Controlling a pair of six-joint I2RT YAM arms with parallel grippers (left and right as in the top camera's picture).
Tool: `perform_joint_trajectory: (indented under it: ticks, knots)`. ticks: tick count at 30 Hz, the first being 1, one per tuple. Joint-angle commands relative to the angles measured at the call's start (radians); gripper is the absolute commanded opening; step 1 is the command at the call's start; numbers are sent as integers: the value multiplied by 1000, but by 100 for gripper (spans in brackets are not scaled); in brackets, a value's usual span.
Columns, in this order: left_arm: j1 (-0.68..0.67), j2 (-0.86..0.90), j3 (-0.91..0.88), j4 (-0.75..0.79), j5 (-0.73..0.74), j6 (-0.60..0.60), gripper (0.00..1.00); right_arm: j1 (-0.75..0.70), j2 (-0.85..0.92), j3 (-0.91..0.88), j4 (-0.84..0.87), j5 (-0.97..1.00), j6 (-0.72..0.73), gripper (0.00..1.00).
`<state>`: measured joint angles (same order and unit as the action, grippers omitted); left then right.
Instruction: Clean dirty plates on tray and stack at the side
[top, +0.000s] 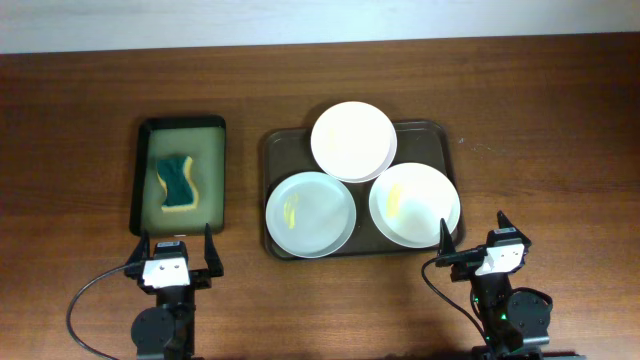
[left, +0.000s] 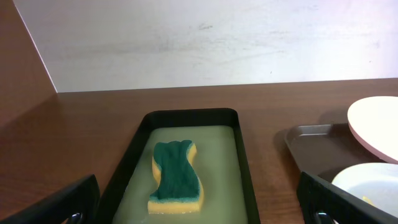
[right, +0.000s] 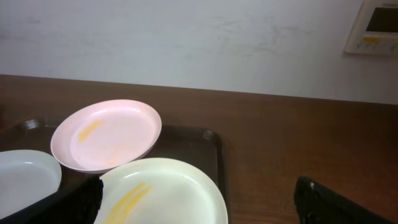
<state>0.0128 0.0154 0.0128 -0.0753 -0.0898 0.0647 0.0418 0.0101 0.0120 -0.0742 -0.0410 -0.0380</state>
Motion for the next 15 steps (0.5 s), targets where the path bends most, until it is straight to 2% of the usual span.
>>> perform_joint_trajectory:
  ticks: [1,7,8,10,11,12,15]
  knots:
    - [3,-10,-4,-2,6,19,99,-4,-6,-6,-4,12,-3,98]
    - [3,-10,-4,10,12,13,99,-4,-6,-6,-4,12,-3,98]
    - [3,-10,-3,100,142,-72,99,-4,-6,-6,-4,12,-3,98]
    - [3,-10,-3,200,560,-269,99,-4,-6,-6,-4,12,-3,98]
    - [3,-10,-3,274,684,-298,99,-4,-6,-6,-4,12,-3,98]
    - [3,-10,-3,344,734,-297,99,-4,-6,-6,-4,12,-3,98]
    - [3,-10,-3,689,730,-296,99,-4,-6,-6,-4,12,-3,98]
